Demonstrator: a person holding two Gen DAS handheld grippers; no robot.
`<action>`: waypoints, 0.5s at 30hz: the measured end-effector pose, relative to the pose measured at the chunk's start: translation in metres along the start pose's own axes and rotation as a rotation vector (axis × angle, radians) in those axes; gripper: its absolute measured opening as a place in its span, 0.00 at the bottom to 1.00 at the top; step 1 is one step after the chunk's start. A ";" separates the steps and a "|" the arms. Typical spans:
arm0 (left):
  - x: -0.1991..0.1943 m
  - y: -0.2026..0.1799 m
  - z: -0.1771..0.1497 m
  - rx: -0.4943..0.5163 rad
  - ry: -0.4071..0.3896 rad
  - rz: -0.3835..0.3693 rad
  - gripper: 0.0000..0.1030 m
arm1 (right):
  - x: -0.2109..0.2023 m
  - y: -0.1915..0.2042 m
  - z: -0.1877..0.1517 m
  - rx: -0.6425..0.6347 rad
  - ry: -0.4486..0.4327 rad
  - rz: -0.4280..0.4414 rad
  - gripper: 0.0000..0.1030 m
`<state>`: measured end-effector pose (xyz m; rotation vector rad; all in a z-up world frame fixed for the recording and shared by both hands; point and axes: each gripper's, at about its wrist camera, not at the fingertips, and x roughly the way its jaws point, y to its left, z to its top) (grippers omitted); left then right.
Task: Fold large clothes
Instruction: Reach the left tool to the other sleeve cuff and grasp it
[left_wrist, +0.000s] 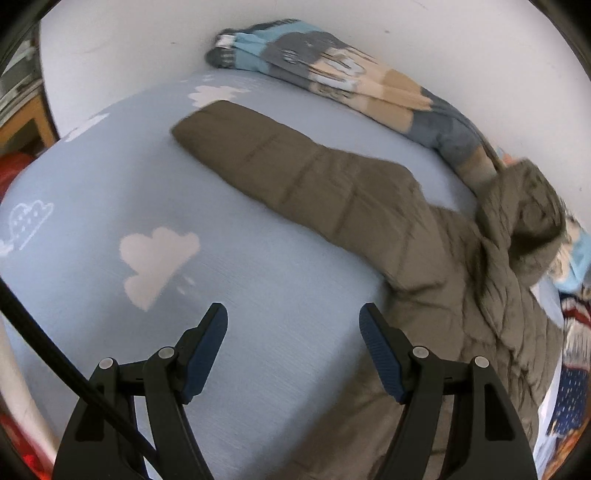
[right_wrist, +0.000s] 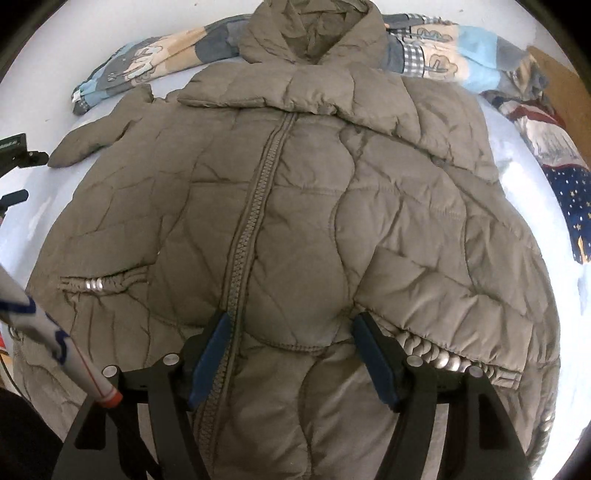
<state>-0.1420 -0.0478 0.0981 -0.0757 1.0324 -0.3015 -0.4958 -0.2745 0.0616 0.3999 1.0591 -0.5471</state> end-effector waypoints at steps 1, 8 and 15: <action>-0.002 0.006 0.004 -0.013 -0.004 0.000 0.71 | -0.001 0.002 -0.001 -0.015 -0.004 -0.009 0.72; -0.004 0.042 0.023 -0.093 -0.012 0.012 0.71 | -0.011 0.023 0.009 -0.009 0.000 -0.024 0.72; 0.013 0.094 0.047 -0.237 0.030 -0.003 0.71 | -0.031 0.105 0.066 -0.185 -0.041 0.000 0.72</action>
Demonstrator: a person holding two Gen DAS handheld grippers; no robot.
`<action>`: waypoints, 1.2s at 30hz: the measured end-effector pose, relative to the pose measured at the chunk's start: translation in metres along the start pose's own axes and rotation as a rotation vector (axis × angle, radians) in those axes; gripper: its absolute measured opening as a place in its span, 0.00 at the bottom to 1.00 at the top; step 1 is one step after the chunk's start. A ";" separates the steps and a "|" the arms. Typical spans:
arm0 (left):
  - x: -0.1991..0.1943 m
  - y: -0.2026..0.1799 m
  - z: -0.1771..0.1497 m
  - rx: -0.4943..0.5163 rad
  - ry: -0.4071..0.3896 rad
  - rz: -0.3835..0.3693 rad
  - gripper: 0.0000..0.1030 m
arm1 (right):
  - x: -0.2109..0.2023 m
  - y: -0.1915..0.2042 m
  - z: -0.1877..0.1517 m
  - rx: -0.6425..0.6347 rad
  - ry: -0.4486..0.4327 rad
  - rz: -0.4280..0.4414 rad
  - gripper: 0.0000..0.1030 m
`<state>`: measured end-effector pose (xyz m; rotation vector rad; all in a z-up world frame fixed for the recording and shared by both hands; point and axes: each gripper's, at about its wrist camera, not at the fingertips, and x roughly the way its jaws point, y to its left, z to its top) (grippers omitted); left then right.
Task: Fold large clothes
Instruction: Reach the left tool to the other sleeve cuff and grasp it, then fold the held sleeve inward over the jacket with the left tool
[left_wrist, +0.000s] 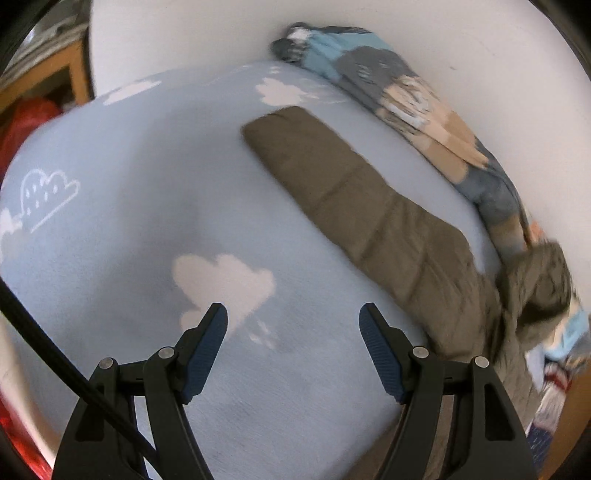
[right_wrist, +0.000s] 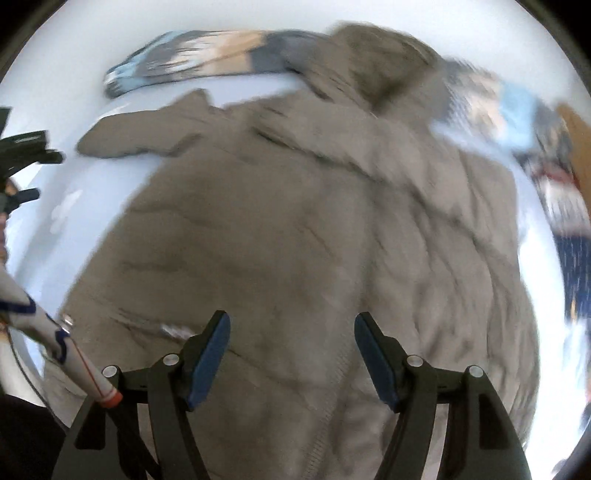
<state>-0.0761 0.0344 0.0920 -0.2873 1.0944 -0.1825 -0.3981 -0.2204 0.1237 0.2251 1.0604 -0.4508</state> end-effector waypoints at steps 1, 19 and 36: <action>0.000 0.014 0.006 -0.049 0.002 -0.006 0.71 | -0.002 0.012 0.011 -0.030 -0.006 0.004 0.72; 0.040 0.103 0.092 -0.289 0.015 -0.253 0.71 | 0.061 0.148 0.096 -0.247 0.071 0.026 0.73; 0.152 0.076 0.136 -0.433 0.029 -0.554 0.51 | 0.054 0.027 0.017 0.014 0.084 0.057 0.73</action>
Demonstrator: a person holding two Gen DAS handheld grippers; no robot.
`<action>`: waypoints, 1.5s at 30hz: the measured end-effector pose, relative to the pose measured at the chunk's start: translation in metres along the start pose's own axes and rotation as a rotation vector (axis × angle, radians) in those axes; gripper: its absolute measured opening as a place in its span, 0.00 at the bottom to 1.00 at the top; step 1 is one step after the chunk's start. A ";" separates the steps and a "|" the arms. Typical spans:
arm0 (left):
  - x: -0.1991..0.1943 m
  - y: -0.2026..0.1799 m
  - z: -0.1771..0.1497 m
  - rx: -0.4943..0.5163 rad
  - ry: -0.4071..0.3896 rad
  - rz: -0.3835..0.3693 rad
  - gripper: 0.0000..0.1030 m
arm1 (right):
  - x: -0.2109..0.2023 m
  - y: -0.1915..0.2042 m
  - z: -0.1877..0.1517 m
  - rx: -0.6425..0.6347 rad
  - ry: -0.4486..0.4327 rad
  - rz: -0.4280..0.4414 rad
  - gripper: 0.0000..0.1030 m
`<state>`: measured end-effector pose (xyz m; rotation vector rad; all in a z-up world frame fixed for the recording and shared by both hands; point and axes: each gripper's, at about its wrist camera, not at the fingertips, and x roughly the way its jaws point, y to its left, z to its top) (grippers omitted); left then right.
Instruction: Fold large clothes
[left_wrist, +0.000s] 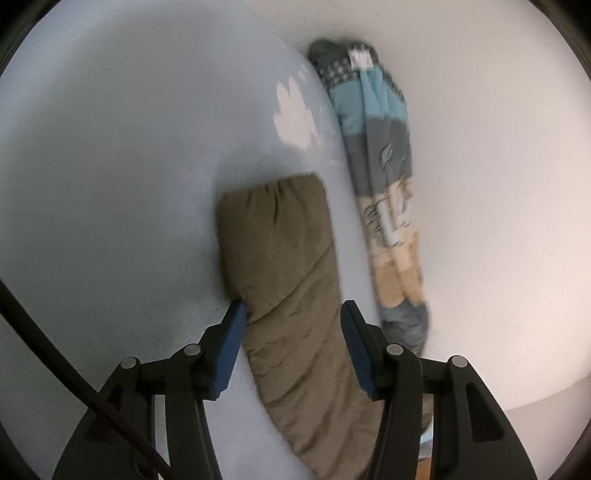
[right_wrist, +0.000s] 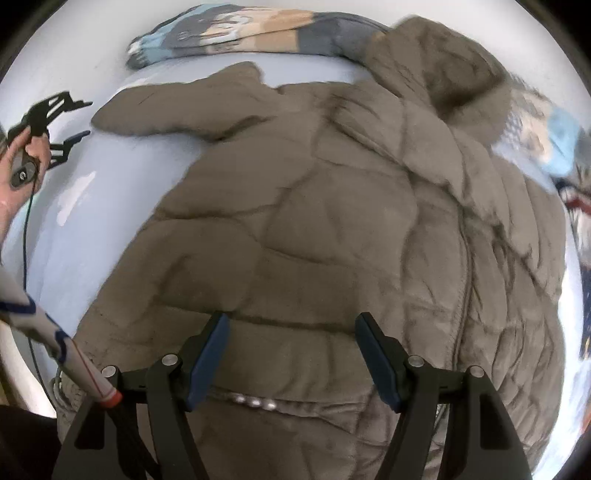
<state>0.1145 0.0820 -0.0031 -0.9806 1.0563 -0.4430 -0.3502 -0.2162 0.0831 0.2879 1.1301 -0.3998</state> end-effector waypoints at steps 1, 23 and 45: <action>0.006 0.000 -0.002 0.004 -0.013 0.023 0.51 | -0.001 -0.003 0.000 0.007 -0.005 0.002 0.73; -0.017 0.022 0.006 -0.052 -0.111 0.023 0.38 | -0.031 0.002 0.061 -0.039 -0.114 0.041 0.73; -0.078 0.034 0.085 0.055 -0.145 0.215 0.52 | 0.165 0.408 0.303 -0.674 -0.165 -0.155 0.78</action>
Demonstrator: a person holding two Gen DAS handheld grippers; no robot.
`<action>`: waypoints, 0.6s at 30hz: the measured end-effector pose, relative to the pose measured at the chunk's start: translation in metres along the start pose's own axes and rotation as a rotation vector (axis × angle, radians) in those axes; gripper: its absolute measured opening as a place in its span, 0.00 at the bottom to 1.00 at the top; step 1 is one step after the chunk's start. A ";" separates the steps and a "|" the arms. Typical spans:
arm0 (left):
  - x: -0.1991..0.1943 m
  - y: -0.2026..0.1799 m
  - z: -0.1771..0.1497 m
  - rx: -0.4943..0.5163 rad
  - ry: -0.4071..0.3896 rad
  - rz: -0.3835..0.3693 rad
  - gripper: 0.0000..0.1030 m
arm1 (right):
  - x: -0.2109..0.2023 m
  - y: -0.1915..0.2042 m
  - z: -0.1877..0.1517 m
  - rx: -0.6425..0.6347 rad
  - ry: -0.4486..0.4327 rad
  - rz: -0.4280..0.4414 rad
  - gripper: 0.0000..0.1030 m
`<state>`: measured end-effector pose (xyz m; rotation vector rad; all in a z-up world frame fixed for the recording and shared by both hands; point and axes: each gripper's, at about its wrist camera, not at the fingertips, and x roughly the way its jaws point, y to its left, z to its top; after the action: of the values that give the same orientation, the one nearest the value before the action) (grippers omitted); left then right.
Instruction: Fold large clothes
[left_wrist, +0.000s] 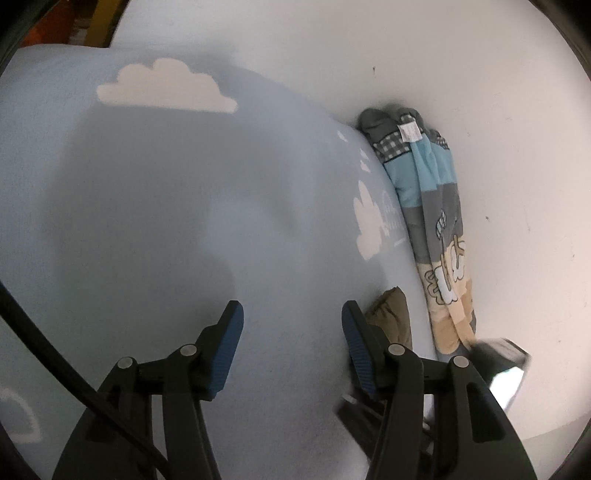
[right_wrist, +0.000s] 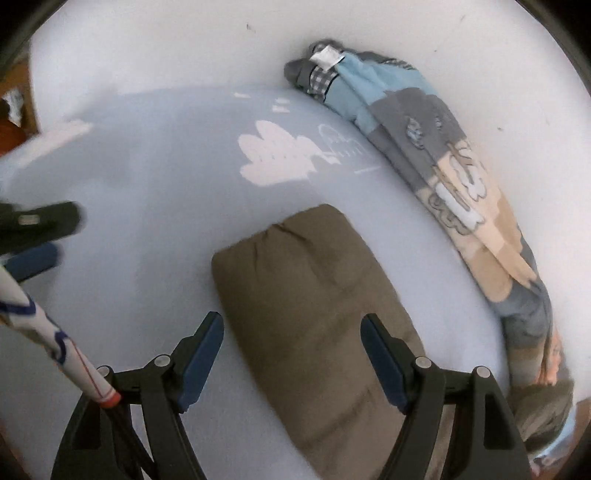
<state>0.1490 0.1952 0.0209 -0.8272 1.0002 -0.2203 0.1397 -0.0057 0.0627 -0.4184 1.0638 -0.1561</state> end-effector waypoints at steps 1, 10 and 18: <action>0.004 -0.002 -0.001 0.004 0.009 -0.004 0.52 | 0.011 0.003 0.001 -0.014 0.020 -0.033 0.79; 0.034 -0.031 -0.028 0.004 0.151 -0.191 0.52 | -0.040 -0.076 -0.021 0.302 -0.095 0.076 0.17; 0.042 -0.121 -0.092 0.186 0.297 -0.336 0.56 | -0.185 -0.224 -0.103 0.591 -0.322 0.101 0.17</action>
<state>0.1212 0.0438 0.0528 -0.8015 1.0930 -0.7306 -0.0226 -0.1761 0.2617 0.1431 0.6763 -0.2923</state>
